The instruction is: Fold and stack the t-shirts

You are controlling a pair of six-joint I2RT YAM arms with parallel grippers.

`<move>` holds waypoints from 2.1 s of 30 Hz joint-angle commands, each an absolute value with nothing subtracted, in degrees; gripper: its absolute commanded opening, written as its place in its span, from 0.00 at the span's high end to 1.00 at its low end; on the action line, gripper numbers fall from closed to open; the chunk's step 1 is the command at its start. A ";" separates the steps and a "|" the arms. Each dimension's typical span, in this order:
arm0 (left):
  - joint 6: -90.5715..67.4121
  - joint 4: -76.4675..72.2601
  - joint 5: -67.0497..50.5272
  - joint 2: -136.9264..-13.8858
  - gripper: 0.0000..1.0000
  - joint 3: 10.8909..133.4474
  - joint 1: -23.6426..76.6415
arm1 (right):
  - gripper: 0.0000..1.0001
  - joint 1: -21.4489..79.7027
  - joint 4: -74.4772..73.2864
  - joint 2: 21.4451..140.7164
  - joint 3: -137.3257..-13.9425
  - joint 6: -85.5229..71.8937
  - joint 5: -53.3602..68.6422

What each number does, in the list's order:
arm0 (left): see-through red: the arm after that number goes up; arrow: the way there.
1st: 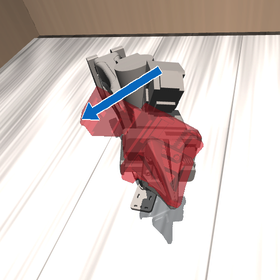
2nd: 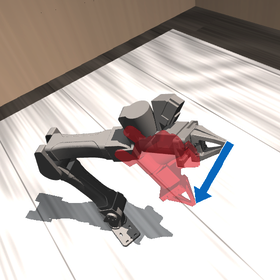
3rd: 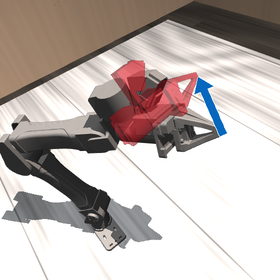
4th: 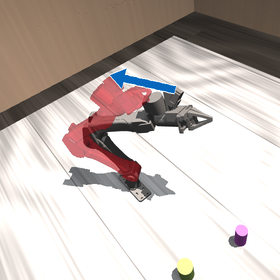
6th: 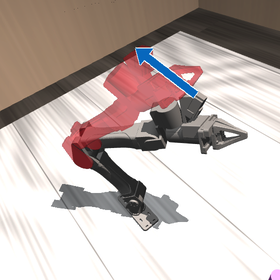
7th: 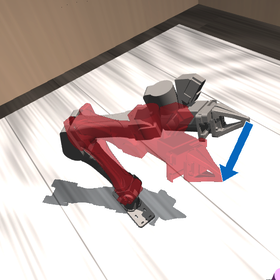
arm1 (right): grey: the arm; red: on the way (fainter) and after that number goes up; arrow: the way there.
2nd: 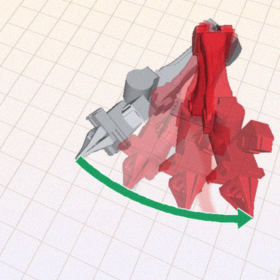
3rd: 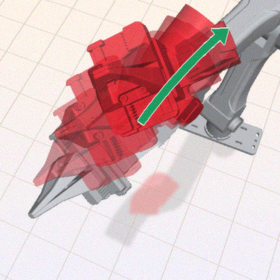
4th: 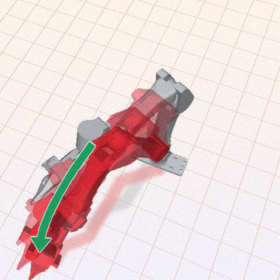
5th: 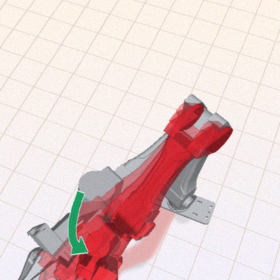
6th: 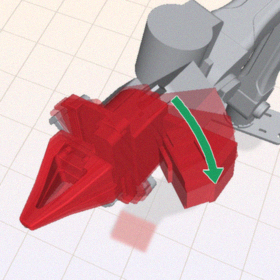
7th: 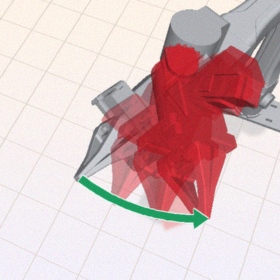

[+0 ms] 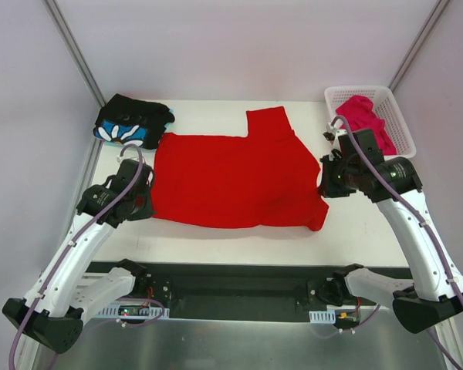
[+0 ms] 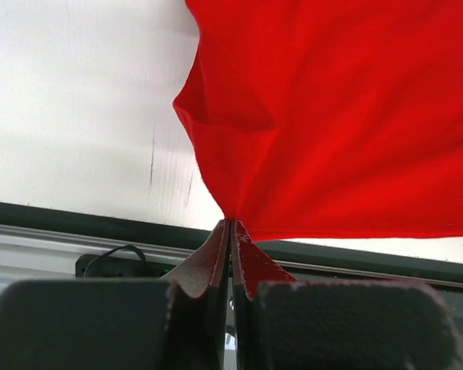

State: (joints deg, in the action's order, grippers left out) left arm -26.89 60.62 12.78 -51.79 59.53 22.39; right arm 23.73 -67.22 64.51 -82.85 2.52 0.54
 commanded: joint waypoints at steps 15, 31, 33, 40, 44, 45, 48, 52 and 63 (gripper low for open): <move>-24.79 62.40 13.18 -56.33 1.00 62.13 21.62 | 0.99 20.13 -68.03 66.35 -85.51 3.52 -1.67; -24.96 57.75 10.37 -59.14 1.00 60.03 16.97 | 0.99 16.35 -65.74 72.68 -88.77 3.78 1.23; -25.13 57.13 9.67 -60.29 1.00 60.73 16.70 | 0.99 16.35 -65.65 73.83 -89.73 3.78 1.49; -26.89 52.74 5.01 -66.61 1.00 61.26 16.70 | 0.99 16.35 -63.99 75.23 -88.43 3.69 2.90; -26.90 48.96 4.39 -72.50 1.00 60.73 16.70 | 0.99 16.35 -62.58 75.50 -86.58 3.52 3.60; -26.72 48.35 4.57 -73.73 1.00 60.91 16.70 | 0.99 16.35 -62.23 75.50 -86.40 3.52 3.69; -26.54 46.94 5.27 -78.83 1.00 62.22 16.70 | 0.99 16.35 -61.96 76.02 -86.48 3.69 3.69; -26.46 45.27 3.26 -86.11 1.00 65.64 16.52 | 0.99 16.35 -62.05 76.64 -87.36 3.87 3.95; -23.56 43.68 1.76 -95.88 1.00 76.99 14.86 | 0.99 17.05 -61.70 76.20 -88.15 3.43 5.27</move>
